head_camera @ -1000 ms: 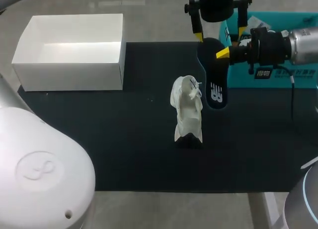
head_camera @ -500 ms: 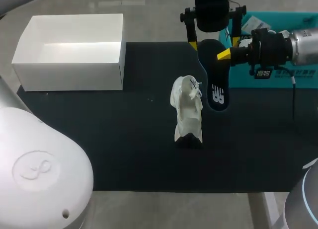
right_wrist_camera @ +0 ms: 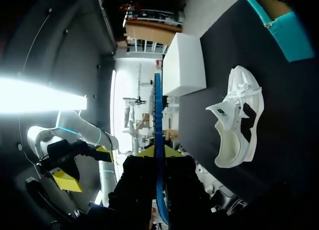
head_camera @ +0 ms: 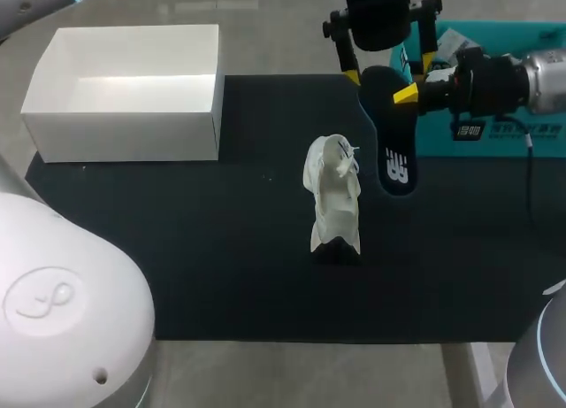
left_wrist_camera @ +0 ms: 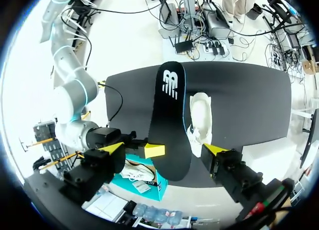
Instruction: Take the shoe out of the shoebox, open the shoe tongue, remove and reinsert the insole, then place the shoe into the shoebox
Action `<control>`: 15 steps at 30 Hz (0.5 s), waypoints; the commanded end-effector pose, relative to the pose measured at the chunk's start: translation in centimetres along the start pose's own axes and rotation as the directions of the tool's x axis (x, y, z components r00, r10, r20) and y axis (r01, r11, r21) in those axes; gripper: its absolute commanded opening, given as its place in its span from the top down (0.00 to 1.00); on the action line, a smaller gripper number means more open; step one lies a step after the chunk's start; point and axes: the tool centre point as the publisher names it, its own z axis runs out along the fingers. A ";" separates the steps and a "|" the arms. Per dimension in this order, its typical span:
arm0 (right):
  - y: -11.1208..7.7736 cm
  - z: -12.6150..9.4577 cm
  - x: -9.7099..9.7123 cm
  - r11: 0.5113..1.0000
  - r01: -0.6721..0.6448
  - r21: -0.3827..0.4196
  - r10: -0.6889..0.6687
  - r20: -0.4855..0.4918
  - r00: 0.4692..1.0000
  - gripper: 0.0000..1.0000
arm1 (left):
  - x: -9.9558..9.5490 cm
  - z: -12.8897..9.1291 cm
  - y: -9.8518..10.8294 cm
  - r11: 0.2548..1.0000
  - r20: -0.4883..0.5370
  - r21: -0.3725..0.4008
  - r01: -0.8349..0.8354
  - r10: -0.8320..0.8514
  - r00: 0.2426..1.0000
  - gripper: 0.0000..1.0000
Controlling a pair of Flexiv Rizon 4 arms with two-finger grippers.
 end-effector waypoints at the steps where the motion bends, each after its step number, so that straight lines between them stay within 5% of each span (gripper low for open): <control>1: -0.8 -1.1 0.5 1.000 0.002 -0.009 -0.002 -0.014 1.000 1.00 | 3.0 0.0 -1.0 0.999 0.253 -0.034 -0.005 0.013 0.967 0.00; 15: -1.0 -2.9 1.3 1.000 -0.003 0.015 0.003 -0.027 1.000 1.00 | 6.4 -1.6 -0.6 0.997 0.729 -0.081 -0.006 0.063 0.681 0.00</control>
